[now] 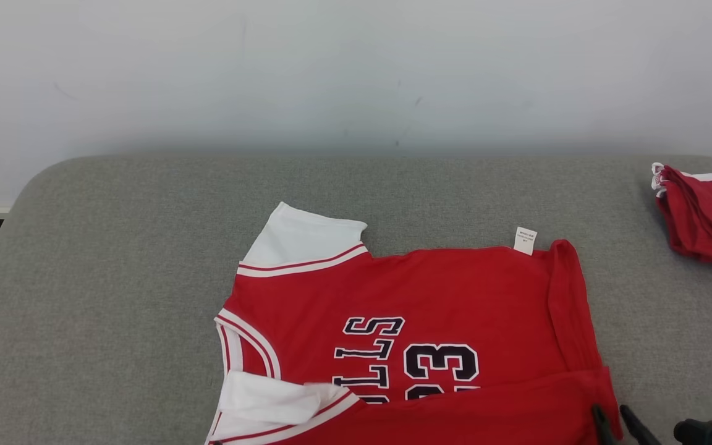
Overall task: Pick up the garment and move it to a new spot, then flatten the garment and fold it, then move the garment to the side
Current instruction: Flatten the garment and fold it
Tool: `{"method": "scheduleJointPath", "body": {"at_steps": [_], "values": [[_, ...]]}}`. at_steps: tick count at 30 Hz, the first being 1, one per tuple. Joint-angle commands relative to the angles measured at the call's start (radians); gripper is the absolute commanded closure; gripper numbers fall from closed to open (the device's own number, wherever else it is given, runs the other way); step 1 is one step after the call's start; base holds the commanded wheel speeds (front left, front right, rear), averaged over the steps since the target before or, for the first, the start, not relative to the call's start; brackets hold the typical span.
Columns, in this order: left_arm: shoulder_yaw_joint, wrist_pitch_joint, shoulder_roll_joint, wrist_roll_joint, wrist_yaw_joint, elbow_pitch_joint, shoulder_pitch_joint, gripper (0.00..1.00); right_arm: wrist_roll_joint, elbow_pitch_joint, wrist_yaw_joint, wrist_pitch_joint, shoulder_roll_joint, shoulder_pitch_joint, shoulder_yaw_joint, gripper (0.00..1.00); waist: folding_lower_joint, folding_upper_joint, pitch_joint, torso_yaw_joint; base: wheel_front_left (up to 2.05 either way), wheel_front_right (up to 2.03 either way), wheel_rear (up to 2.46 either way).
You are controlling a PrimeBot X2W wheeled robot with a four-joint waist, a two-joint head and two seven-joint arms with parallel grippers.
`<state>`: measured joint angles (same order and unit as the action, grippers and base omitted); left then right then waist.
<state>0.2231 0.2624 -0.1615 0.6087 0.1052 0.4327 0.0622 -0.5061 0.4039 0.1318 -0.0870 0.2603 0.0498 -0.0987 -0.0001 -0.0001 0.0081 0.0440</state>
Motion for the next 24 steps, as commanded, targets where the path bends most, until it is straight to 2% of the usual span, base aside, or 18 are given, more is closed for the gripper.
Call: {"method": "scheduleJointPath", "body": {"at_steps": [1, 5, 16, 24], "values": [[-0.018, 0.003, -0.001, -0.028, -0.004, -0.021, -0.007, 0.0, 0.024, -0.026, -0.003, -0.001, -0.011, 0.006, 0.01, 0.0, 0.0001, 0.0001, -0.001, -0.003, 0.0, 0.0, 0.0], [-0.06, 0.003, 0.01, -0.059, -0.01, -0.067, -0.005, 0.0, 0.053, -0.065, -0.003, -0.021, -0.019, 0.006, 0.023, 0.0, 0.0001, 0.0001, -0.01, -0.008, 0.0, 0.0, 0.0], [-0.212, 0.003, 0.047, -0.26, -0.011, -0.234, 0.0, 0.0, 0.123, -0.162, -0.003, -0.127, -0.071, -0.011, 0.044, 0.0, 0.0001, 0.0001, -0.03, -0.032, 0.0, 0.0, 0.0], [-0.272, 0.003, 0.055, -0.391, -0.005, -0.275, -0.016, 0.0, 0.166, -0.204, -0.003, -0.169, -0.105, -0.023, 0.03, 0.0, 0.0001, 0.0001, -0.035, -0.048, 0.0, 0.0, 0.0]]}}
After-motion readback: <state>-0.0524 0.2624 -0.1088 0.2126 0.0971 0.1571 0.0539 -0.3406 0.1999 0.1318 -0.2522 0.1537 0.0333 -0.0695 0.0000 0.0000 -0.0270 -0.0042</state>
